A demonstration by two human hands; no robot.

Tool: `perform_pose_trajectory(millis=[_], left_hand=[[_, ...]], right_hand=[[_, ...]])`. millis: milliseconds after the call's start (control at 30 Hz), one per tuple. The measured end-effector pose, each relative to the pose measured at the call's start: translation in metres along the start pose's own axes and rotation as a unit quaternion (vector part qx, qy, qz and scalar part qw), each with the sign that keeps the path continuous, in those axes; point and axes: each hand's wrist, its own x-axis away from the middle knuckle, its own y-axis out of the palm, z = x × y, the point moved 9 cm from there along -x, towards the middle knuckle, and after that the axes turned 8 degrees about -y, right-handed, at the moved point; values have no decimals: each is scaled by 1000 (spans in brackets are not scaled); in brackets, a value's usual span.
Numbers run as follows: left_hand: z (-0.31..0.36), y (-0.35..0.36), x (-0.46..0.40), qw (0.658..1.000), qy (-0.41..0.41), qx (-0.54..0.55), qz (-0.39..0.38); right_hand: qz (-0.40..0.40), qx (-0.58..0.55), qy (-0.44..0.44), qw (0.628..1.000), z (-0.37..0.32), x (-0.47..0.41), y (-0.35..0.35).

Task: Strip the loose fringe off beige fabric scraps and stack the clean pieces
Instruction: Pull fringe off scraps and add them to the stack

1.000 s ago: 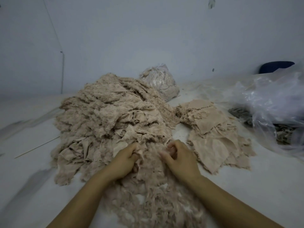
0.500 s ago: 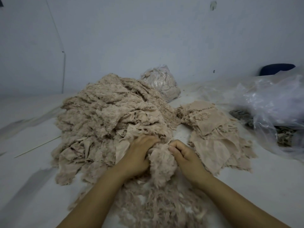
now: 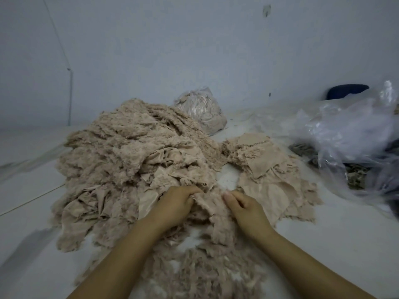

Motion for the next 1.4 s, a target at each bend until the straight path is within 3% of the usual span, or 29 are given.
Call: perform_pose_trajectory(millis=[67,133,200,300,400,500,633,733,833,867,900,1000,1067,1133,1233,1300,1400], left_hand=[[19,1,1,999,37,14,20],[24,-1,-1,998,34,1,56],[2,-13,-7,994,-37,7,105],[-42,-23,-5,985,-120,39,120],[-36,1,-4,996,-83,7,10],[-9,33,2,992,-49,70,-94],[4,37,5,968,-63,224,-89],[-18,23,8,932,-132,330,-69],[-4,36,15,859,-117,449,-217],[5,39,17,849,-105,463,-233],[12,40,15,855,-91,462,-219],[13,34,6,901,-90,418,-75],[0,28,3,869,-130,478,-16],[1,25,1,848,-117,517,-29],[15,29,1,897,-69,427,-86],[12,29,2,901,-74,419,-86],[-9,19,2,866,-120,483,-40]], right_hand=[[-40,4,10,999,-4,1,14],[-32,58,-21,998,-8,-1,17],[-1,95,-24,995,-6,-1,9],[28,41,10,999,5,1,-8],[52,-71,49,995,12,1,-10],[89,-192,90,973,11,1,2],[132,-198,76,968,5,0,-1],[196,-181,83,960,14,-1,-25],[198,-233,69,950,9,-4,-22],[186,-255,63,947,3,-5,-16],[175,-263,53,947,-3,-7,-10],[204,-270,47,940,-10,-9,-9],[213,-263,49,940,-8,-8,-15],[137,-247,56,958,-8,-9,-6],[14,-225,104,969,-6,-7,15],[20,-227,109,968,-7,-8,12],[60,-186,91,976,-7,-8,-2]])
